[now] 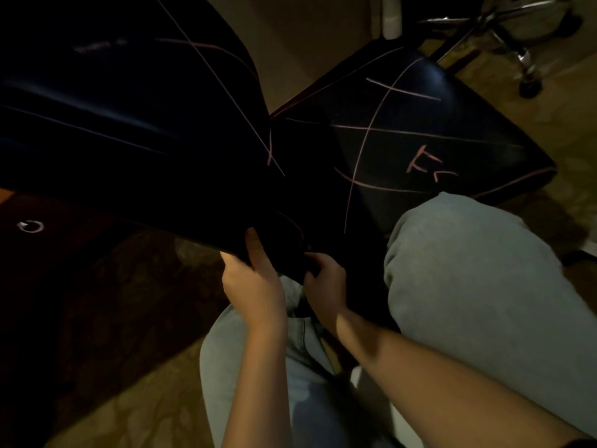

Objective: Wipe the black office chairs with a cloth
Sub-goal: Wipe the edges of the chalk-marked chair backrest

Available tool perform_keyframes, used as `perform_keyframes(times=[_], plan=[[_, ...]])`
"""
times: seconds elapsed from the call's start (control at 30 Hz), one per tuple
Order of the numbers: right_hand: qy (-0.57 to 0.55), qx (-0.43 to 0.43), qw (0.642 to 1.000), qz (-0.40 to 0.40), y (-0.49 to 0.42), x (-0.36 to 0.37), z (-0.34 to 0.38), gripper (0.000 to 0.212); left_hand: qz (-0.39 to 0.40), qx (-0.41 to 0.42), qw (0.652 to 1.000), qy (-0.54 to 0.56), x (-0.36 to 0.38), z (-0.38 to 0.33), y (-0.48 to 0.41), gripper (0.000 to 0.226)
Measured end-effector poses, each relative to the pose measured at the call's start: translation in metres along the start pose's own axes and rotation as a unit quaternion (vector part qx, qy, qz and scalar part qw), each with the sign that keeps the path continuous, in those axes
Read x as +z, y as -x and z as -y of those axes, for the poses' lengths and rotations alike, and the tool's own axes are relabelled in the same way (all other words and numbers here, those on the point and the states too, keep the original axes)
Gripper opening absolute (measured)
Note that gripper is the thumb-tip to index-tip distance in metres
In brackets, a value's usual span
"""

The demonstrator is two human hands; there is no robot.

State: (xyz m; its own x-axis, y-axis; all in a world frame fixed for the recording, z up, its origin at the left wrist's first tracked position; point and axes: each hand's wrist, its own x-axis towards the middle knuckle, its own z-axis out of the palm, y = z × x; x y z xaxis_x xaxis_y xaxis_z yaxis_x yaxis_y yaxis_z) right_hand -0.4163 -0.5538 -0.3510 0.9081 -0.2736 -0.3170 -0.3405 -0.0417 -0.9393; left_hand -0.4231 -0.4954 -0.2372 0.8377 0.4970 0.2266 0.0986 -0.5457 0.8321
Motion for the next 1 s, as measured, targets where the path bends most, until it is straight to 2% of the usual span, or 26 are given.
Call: perform_keyframes(times=[0.1, 0.23, 0.37, 0.53, 0.73, 0.87, 1.0], plan=[[0.004, 0.02, 1.0, -0.008, -0.005, 0.005, -0.006, 0.034, -0.002, 0.0, 1.0, -0.003, 0.001, 0.0, 0.0, 0.047], [0.063, 0.072, 0.995, 0.019, -0.015, 0.007, -0.018, 0.036, -0.004, 0.006, 1.0, -0.013, 0.002, 0.001, 0.0, 0.032], [0.114, 0.096, 0.984, 0.102, -0.024, 0.004, -0.032, 0.034, -0.008, 0.004, 1.0, -0.013, 0.002, -0.001, 0.001, 0.037], [0.116, 0.117, 0.974, 0.157, -0.031, 0.002, -0.039, 0.029, -0.013, 0.007, 1.0, -0.007, 0.003, 0.0, 0.001, 0.05], [0.107, 0.138, 0.975, 0.138, -0.032, 0.003, -0.046, 0.03, -0.014, 0.006, 1.0, -0.003, 0.003, 0.004, 0.0, 0.059], [0.118, 0.114, 0.976, 0.144, -0.031, 0.001, -0.041, 0.029, -0.018, 0.006, 1.0, 0.0, 0.005, 0.0, -0.001, 0.064], [0.097, 0.115, 0.983, 0.107, -0.032, -0.002, -0.033, 0.026, -0.006, 0.003, 1.0, 0.007, 0.001, -0.003, 0.0, 0.059]])
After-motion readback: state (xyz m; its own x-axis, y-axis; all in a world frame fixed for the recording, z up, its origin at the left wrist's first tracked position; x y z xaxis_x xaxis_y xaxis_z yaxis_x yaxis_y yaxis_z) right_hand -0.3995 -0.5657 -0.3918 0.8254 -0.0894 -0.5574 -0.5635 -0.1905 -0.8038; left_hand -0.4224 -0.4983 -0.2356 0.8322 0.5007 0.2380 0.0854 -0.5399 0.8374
